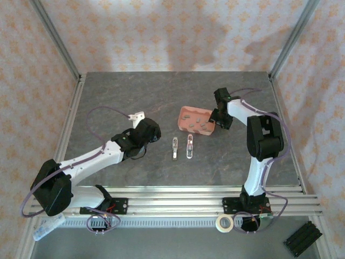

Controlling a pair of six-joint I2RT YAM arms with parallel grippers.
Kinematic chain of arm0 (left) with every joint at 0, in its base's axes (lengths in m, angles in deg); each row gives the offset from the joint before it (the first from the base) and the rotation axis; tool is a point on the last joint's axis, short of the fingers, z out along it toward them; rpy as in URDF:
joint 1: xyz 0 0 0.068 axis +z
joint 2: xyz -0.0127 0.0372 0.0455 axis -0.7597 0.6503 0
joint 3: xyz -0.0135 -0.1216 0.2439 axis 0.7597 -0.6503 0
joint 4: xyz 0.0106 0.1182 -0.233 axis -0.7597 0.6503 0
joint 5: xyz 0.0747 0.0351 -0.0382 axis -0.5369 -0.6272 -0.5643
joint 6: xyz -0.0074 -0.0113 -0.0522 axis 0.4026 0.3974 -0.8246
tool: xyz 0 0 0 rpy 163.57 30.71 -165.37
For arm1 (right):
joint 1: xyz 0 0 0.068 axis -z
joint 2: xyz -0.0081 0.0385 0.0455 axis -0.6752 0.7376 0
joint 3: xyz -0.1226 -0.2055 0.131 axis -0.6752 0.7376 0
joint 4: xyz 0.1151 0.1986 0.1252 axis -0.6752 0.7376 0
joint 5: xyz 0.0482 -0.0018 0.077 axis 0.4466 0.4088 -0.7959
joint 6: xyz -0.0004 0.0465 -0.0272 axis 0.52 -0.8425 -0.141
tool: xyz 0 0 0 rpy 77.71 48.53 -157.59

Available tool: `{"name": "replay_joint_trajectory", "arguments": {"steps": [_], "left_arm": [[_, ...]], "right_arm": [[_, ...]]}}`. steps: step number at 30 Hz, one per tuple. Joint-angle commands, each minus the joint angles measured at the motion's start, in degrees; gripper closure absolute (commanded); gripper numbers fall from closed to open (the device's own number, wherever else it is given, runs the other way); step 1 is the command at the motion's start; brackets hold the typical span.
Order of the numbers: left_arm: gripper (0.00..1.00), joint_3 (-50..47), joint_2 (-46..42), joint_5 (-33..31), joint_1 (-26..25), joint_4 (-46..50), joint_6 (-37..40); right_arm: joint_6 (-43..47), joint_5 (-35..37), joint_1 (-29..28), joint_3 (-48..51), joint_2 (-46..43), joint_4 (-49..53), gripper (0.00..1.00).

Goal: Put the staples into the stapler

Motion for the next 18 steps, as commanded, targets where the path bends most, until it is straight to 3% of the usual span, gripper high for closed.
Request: {"name": "replay_joint_trajectory", "arguments": {"steps": [1,8,18], "left_arm": [[0.29,0.8,1.1,-1.2,0.6,-0.9,1.4],[0.29,2.1,3.1,1.1,0.6,-1.5,1.6],[0.29,1.9,3.3,2.6,0.7,-2.1,2.3]], "right_arm": [[1.0,4.4,1.9,2.2,-2.9,3.5,0.39],[2.1,5.6,5.2,9.9,-9.1,4.4,0.39],[-0.8,3.9,5.4,23.9,-20.1,4.5,0.39]]}}
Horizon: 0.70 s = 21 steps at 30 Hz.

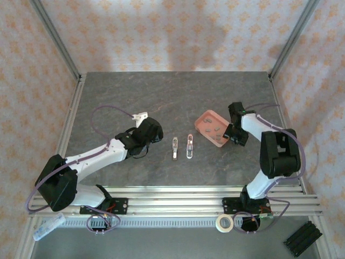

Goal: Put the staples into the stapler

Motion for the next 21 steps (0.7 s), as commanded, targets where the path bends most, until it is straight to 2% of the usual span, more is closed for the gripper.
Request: {"name": "replay_joint_trajectory", "arguments": {"steps": [1,9,14,21], "left_arm": [[0.29,1.2,-0.1,0.2,0.5,-0.8,1.1],[0.29,0.8,-0.4,1.2,0.5,-1.3,1.5],[0.29,-0.2,-0.8,2.0,0.5,-2.0,1.5],[0.29,-1.1,-1.5,2.8,0.5,-2.8,1.9]], "right_arm": [[-2.1,-0.7,0.0,4.7,-4.6,2.0,0.39],[-6.6,-3.5,-1.6,14.1,-14.7,4.0,0.39],[-10.6,-3.5,-5.1,17.5,-20.1,6.8,0.39],[-12.5,-4.1,-7.1,17.9,-28.4,12.2,0.39]]}}
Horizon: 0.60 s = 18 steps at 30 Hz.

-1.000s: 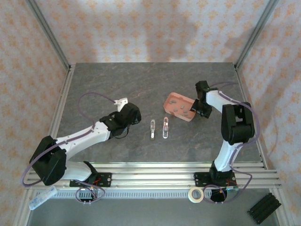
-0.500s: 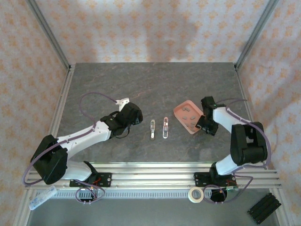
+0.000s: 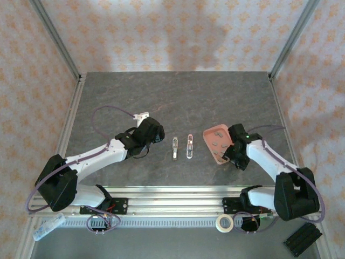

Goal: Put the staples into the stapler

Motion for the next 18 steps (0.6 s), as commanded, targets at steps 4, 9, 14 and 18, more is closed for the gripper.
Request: {"name": "replay_joint_trajectory", "arguments": {"steps": [4,9,14,18], "left_arm": [[0.29,-1.7,-1.4,1.6,0.5,-3.2,1.6],[0.29,-2.4,-1.2,1.8,0.5,-4.5,1.3],[0.29,-3.3,-0.8,1.8,0.5,-6.2,1.5],[0.29,-3.9,0.0,1.6,0.6,-7.5,1.4]], "right_arm": [[-0.7,1.3,-0.3,-5.5,-6.1,8.2,0.4],[0.4,1.9,-0.3,-13.4,-2.8,8.4,0.41],[-3.3,-1.2,0.2,-16.4,3.9,-0.7,0.5],[-6.0,-3.0,2.0,-17.2,10.1,-4.7,0.53]]}}
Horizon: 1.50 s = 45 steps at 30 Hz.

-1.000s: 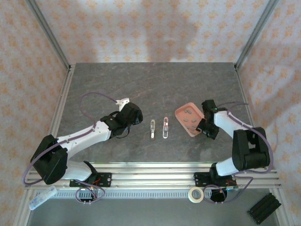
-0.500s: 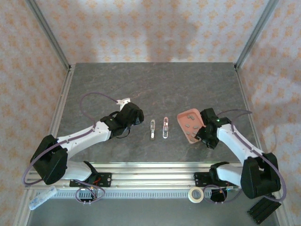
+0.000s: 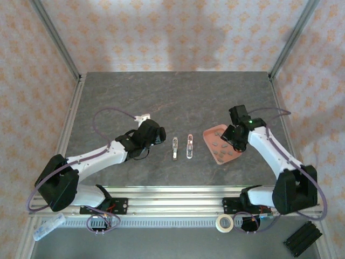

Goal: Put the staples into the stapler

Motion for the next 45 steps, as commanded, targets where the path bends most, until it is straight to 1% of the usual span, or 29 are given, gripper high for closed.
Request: {"name": "replay_joint_trajectory", "arguments": {"steps": [1,8,14,21,32,38,40,45], "left_arm": [[0.29,-0.6,0.3,-0.7,0.6,-2.5,0.6],[0.29,0.5,2.9,0.8,1.3,-2.9,1.0],[0.29,1.2,4.5,2.1,1.7,-3.2,0.6],[0.29,1.8,5.2,2.6,1.9,-3.3,0.8],[0.29,1.7,5.1,2.5,2.1,-3.2,1.0],[0.29,1.4,4.9,2.3,2.2,-3.2,1.0],[0.29,1.4,4.9,2.3,2.3,-3.2,1.0],[0.29,1.4,4.4,1.8,2.5,-2.8,1.1]], "right_arm": [[-3.7,-1.3,1.5,-0.8,4.2,-4.7,0.53],[-5.8,-2.2,3.9,0.2,10.4,-8.8,0.55],[-6.7,-2.4,4.8,2.4,12.9,-11.4,0.58],[-6.6,-2.6,4.9,2.7,15.5,-12.8,0.61],[-5.0,-0.9,4.9,1.1,19.2,-12.3,0.69],[-3.2,0.1,4.9,0.0,22.1,-12.0,0.7],[-2.0,0.5,4.9,-1.0,23.4,-11.4,0.74],[0.9,0.1,4.9,-4.2,25.7,-9.9,0.78]]}}
